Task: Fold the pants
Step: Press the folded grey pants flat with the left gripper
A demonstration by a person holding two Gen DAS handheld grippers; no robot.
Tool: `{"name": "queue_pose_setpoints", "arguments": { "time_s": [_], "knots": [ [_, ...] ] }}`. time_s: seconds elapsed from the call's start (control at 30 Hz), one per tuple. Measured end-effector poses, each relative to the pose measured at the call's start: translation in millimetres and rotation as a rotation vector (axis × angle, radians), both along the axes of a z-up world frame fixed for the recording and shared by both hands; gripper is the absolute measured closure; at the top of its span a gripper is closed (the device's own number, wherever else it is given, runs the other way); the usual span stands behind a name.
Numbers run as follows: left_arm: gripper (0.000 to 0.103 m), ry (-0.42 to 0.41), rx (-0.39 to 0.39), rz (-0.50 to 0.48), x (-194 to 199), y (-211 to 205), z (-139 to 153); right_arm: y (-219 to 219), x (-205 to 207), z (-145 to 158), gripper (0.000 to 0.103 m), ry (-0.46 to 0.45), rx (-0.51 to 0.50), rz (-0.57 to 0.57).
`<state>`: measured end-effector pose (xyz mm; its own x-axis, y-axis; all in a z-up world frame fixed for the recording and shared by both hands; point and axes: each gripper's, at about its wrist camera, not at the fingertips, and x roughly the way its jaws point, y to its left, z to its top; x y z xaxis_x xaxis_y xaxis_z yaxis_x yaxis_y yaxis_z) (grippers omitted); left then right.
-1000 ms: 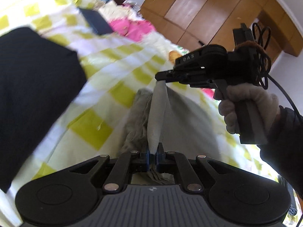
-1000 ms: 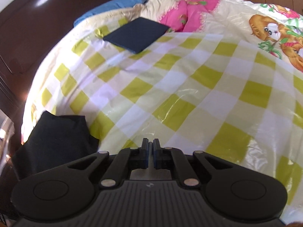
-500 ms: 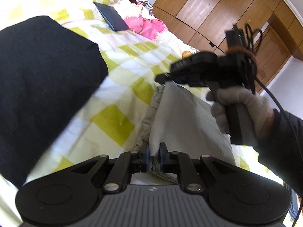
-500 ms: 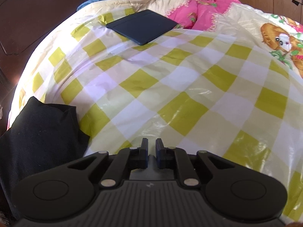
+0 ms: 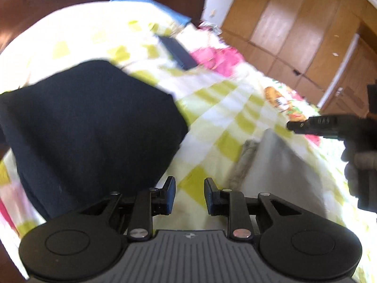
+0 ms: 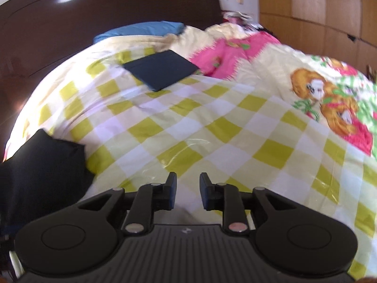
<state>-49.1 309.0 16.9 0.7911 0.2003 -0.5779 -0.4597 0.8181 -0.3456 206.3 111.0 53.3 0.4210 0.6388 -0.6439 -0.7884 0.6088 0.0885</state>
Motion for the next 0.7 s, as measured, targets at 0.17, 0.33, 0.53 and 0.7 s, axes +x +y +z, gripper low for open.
{"name": "queue_pose_setpoints", "arguments": {
  "time_s": [0.17, 0.33, 0.53, 0.7],
  "knots": [
    [0.063, -0.038, 0.078, -0.166, 8, -25, 11, 15, -37, -8, 0.074, -0.048, -0.085, 0.217],
    [0.063, -0.033, 0.157, -0.234, 22, -38, 6, 45, -48, -27, 0.076, -0.082, -0.133, 0.349],
    [0.063, 0.079, 0.162, -0.236, 41, -43, -21, 78, -23, -69, 0.077, 0.012, -0.139, 0.291],
    [0.06, 0.094, 0.128, -0.218, 37, -34, -22, 73, -29, -55, 0.075, 0.028, -0.077, 0.254]
  ]
}}
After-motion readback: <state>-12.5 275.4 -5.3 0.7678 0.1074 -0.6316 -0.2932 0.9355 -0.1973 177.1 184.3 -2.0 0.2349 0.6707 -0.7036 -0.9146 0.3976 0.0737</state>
